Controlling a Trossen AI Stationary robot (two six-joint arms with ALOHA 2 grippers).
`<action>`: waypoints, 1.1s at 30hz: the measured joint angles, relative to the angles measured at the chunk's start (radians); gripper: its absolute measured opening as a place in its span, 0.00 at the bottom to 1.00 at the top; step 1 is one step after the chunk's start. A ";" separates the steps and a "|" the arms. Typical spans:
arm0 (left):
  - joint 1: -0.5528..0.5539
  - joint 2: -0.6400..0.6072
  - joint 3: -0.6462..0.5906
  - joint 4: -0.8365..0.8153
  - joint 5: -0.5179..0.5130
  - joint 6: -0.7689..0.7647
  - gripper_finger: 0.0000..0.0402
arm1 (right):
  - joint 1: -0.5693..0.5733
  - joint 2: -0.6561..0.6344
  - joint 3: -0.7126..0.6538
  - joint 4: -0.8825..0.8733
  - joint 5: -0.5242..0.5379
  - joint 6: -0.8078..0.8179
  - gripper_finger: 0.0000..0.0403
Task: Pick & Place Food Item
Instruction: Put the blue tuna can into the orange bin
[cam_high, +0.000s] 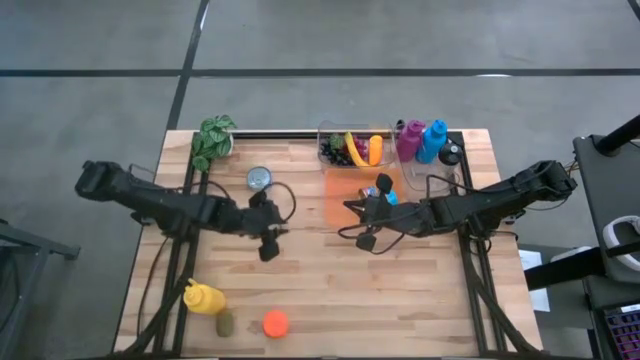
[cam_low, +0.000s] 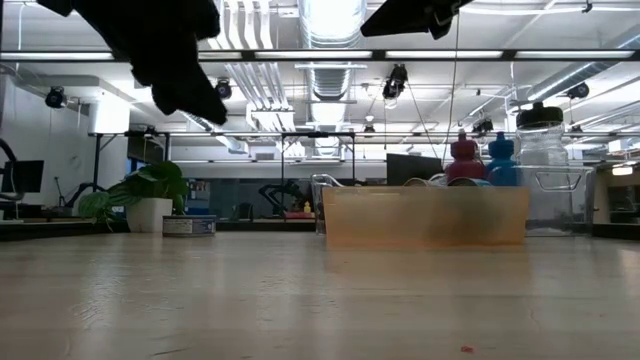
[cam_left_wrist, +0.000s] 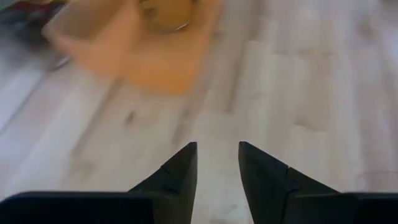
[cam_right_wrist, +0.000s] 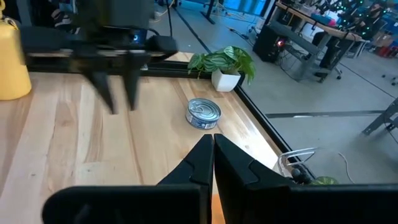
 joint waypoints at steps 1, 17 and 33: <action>0.022 0.000 0.010 -0.039 -0.003 -0.010 0.29 | 0.000 0.000 0.000 0.000 0.000 0.000 0.02; 0.471 0.000 -0.011 -0.234 -0.075 -0.236 0.29 | 0.000 0.000 0.000 0.000 0.000 -0.001 0.02; 0.541 0.008 -0.109 -0.060 -0.069 -0.239 0.29 | 0.000 0.000 0.000 0.000 0.000 -0.002 0.02</action>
